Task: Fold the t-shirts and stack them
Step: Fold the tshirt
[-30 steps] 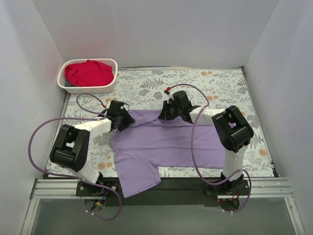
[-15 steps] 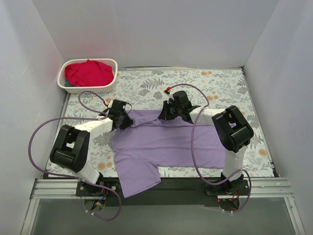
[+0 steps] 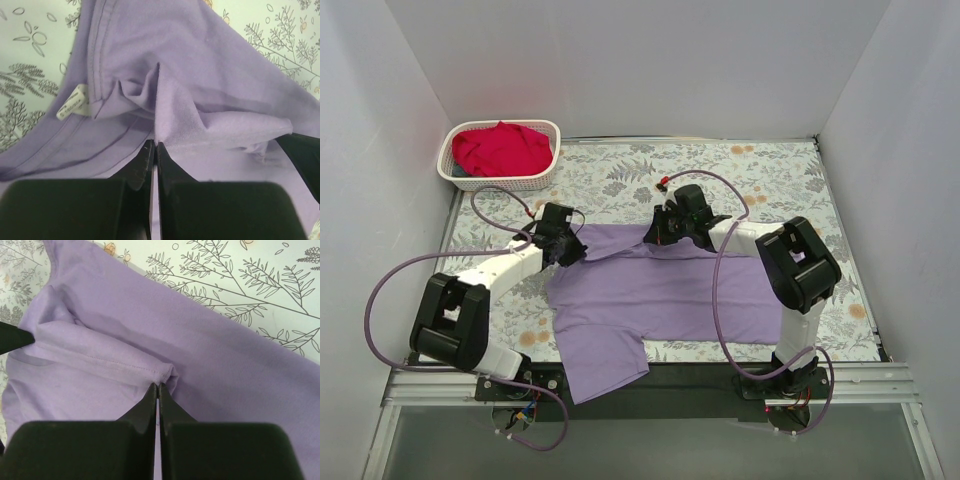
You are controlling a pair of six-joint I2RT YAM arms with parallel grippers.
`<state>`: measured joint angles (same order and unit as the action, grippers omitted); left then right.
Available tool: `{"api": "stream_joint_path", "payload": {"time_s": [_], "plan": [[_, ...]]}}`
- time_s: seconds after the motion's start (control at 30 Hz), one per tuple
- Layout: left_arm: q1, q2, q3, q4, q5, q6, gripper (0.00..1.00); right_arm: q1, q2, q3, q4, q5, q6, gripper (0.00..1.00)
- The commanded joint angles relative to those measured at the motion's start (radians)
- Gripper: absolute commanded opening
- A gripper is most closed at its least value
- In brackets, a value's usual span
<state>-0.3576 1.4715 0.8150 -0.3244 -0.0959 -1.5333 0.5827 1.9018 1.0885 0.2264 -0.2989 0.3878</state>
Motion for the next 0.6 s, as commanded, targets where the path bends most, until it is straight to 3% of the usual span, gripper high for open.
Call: {"api": "stream_joint_path", "payload": {"time_s": [0.0, 0.17, 0.57], "plan": [[-0.006, -0.086, 0.035, -0.109, 0.008, 0.002, 0.0, -0.004, -0.082, -0.018, -0.024, -0.032, -0.01, 0.01], [-0.006, -0.158, 0.036, -0.238, 0.07, 0.015, 0.0, -0.003, -0.138, -0.048, -0.093, -0.066, -0.009, 0.01], [-0.012, -0.312, -0.109, -0.332, 0.239, -0.051, 0.0, 0.037, -0.198, -0.105, -0.329, -0.14, -0.046, 0.01]]}}
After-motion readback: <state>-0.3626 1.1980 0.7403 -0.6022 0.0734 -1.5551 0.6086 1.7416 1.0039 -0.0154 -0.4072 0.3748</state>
